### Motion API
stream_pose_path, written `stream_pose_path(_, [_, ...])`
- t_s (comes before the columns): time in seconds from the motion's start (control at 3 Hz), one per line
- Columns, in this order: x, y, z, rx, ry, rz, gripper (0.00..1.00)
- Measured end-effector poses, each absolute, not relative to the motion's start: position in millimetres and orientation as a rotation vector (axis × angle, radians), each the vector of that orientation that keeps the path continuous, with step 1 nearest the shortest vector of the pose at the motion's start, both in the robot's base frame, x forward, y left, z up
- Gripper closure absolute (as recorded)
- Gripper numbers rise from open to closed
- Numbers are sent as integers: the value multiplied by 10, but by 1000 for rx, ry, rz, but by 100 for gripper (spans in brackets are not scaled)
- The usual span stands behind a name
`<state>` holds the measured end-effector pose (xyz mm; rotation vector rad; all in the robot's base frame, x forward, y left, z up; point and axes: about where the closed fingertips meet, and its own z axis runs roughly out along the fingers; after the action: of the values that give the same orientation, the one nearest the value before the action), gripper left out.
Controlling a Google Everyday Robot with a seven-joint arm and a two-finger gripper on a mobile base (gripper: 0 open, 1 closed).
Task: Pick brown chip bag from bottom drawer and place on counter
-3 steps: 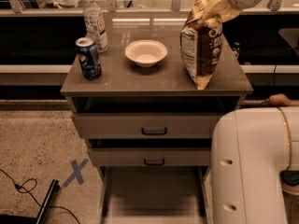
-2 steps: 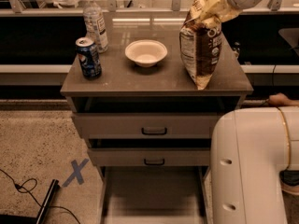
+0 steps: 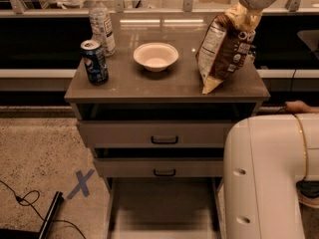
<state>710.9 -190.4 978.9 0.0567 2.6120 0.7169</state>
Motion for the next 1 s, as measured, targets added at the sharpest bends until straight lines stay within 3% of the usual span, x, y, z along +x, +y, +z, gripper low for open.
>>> stream_pose_path(1.0, [7140,-1512,9683,-111,2658,710,0])
